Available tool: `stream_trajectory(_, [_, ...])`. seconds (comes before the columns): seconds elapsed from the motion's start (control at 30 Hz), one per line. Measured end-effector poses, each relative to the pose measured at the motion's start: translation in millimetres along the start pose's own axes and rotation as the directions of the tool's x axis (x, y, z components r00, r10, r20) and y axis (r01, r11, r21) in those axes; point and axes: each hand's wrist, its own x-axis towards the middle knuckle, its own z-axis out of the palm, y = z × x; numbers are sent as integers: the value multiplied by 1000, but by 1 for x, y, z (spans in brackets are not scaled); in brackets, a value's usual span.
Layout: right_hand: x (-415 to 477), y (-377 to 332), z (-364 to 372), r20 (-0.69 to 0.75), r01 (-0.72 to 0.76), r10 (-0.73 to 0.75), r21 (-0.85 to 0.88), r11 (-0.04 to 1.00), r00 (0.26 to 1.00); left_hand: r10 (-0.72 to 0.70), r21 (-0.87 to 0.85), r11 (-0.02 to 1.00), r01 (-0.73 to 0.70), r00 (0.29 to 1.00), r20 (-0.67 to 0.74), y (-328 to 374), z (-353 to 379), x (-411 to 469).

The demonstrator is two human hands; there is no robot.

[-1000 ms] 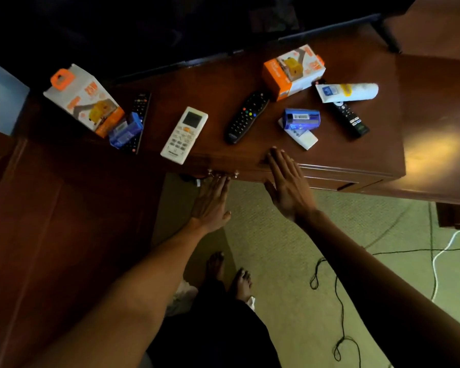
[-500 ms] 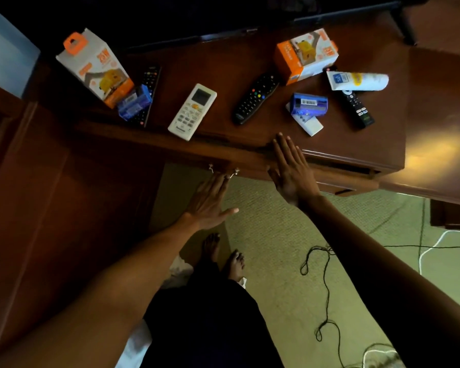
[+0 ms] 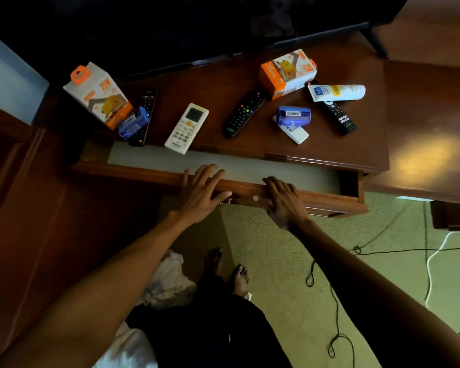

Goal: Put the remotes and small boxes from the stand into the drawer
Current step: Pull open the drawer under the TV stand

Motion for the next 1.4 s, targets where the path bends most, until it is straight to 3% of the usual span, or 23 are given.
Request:
stream_trajectory(0.07, [-2, -1, 4, -3, -1, 1, -40, 999, 1000, -9, 43, 999, 6, 997, 72, -10, 7, 4])
stream_trajectory(0.27, [-11, -1, 9, -41, -3, 5, 32, 999, 999, -38, 57, 998, 39, 999, -14, -7, 15, -10])
stream_trajectory(0.8, [-140, -39, 44, -20, 22, -21, 51, 998, 1000, -21, 47, 999, 21, 1000, -4, 21, 48, -141])
stream_trajectory(1.17, [-182, -51, 55, 5, 15, -16, 41, 999, 1000, -37, 29, 999, 37, 999, 7, 33, 60, -188])
stream_trajectory(1.3, [-171, -45, 42, 90, 45, -50, 51, 998, 995, -44, -36, 998, 48, 994, 97, 32, 50, -186])
stream_trajectory(1.4, [-151, -45, 19, 187, 10, -24, 75, 997, 982, -40, -216, 973, 84, 979, 202, 28, 36, -178])
